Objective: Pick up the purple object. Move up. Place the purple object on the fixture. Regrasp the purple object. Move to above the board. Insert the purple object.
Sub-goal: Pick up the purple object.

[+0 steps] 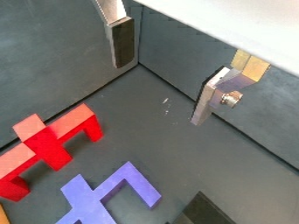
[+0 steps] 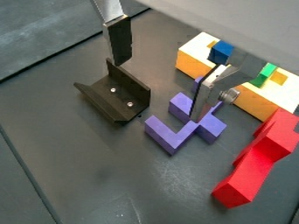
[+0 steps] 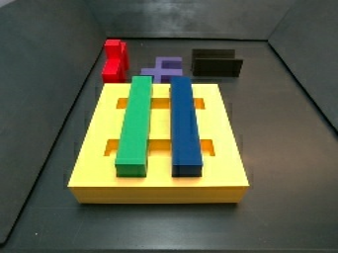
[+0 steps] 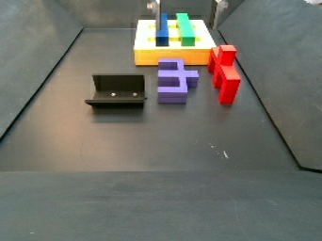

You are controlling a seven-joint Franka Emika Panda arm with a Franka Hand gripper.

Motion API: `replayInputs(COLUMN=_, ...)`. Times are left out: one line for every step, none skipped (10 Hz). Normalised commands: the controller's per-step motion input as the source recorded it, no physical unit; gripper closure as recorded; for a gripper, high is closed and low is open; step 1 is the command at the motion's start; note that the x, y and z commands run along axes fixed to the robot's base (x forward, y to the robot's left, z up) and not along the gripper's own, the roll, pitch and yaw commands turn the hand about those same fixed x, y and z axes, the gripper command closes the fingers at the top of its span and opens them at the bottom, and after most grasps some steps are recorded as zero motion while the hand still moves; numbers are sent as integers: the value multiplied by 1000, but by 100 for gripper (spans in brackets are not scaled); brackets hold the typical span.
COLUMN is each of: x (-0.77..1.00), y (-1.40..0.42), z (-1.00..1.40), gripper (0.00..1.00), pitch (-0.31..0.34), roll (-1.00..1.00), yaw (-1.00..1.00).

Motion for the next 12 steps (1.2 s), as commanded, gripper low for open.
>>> replayInputs(x=-3, y=-31, z=-60, gripper=0, pitch=-6, roll=-16, yaw=-89)
replayInputs(x=-20, y=-191, z=-163, gripper=0, pitch=-66, roll=-124, yaw=-369)
replayInputs(x=-49, y=-226, z=-171, gripper=0, pitch=-77, roll=-123, yaw=-497)
replayInputs(x=-143, y=-277, z=-80, gripper=0, pitch=-57, roll=-83, yaw=-540)
replayInputs(x=-157, y=-303, z=-49, gripper=0, pitch=-67, roll=-71, yaw=-566)
replayInputs(x=-3, y=-323, z=-49, gripper=0, pitch=-73, roll=-30, yaw=-746)
replayInputs(x=0, y=-334, z=-83, gripper=0, pitch=-41, roll=0, yaw=-831)
replayInputs(x=3, y=-354, z=-86, gripper=0, pitch=-33, roll=0, yaw=-849)
replayInputs(x=6, y=-303, z=-109, gripper=0, pitch=-24, roll=0, yaw=-897)
replayInputs(x=0, y=-180, z=-157, gripper=0, pitch=-17, roll=0, yaw=-977)
replayInputs(x=0, y=-43, z=-220, gripper=0, pitch=-27, roll=0, yaw=-1000)
replayInputs(x=0, y=0, z=-249, gripper=0, pitch=-39, roll=0, yaw=-1000)
